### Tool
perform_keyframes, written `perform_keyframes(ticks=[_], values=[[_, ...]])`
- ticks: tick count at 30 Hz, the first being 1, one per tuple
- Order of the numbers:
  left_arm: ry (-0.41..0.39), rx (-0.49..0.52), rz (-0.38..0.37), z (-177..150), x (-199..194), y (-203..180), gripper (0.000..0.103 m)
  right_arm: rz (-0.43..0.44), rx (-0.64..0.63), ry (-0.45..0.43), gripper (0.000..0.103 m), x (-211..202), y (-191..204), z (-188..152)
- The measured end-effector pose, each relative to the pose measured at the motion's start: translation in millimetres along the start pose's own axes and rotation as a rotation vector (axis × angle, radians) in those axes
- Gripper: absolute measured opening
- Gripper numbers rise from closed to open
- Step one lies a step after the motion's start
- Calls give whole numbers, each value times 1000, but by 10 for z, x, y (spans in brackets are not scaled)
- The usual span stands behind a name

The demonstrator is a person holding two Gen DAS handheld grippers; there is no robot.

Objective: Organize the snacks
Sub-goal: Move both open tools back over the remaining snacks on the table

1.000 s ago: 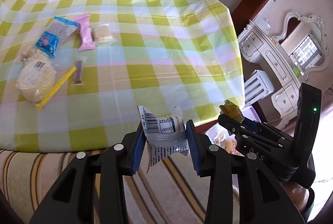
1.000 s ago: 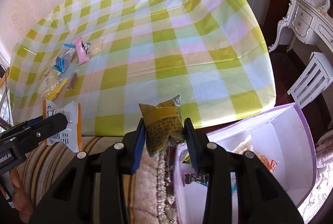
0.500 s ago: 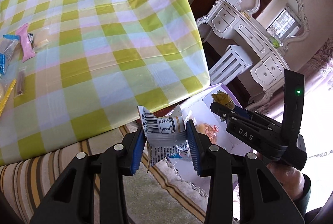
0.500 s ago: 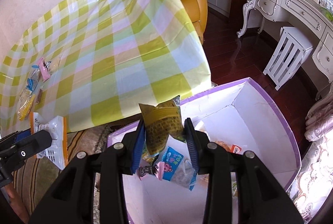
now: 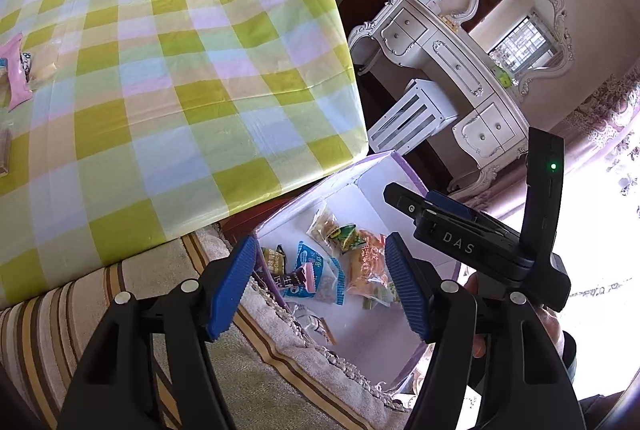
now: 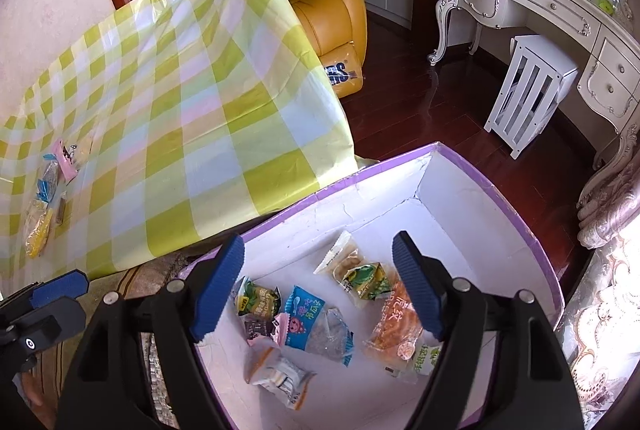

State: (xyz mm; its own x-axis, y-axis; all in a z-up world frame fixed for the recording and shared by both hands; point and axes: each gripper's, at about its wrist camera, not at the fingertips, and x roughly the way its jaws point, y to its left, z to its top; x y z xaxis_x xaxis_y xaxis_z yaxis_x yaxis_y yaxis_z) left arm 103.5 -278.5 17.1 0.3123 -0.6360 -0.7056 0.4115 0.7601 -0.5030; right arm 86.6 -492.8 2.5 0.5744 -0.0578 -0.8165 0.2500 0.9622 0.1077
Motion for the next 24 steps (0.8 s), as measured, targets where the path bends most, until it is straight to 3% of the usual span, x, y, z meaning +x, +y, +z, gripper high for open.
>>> perform_keyframes(ticks=[4, 13, 24], values=[[-34, -7, 34, 13, -92, 65, 70, 20, -4, 5, 77, -6, 117, -14], [-118, -69, 150, 66, -375, 451, 71, 96, -37, 20, 78, -30, 531, -7], [-209, -271, 245, -60, -890, 1233, 71, 183, -115, 70, 78, 7, 1193, -67]])
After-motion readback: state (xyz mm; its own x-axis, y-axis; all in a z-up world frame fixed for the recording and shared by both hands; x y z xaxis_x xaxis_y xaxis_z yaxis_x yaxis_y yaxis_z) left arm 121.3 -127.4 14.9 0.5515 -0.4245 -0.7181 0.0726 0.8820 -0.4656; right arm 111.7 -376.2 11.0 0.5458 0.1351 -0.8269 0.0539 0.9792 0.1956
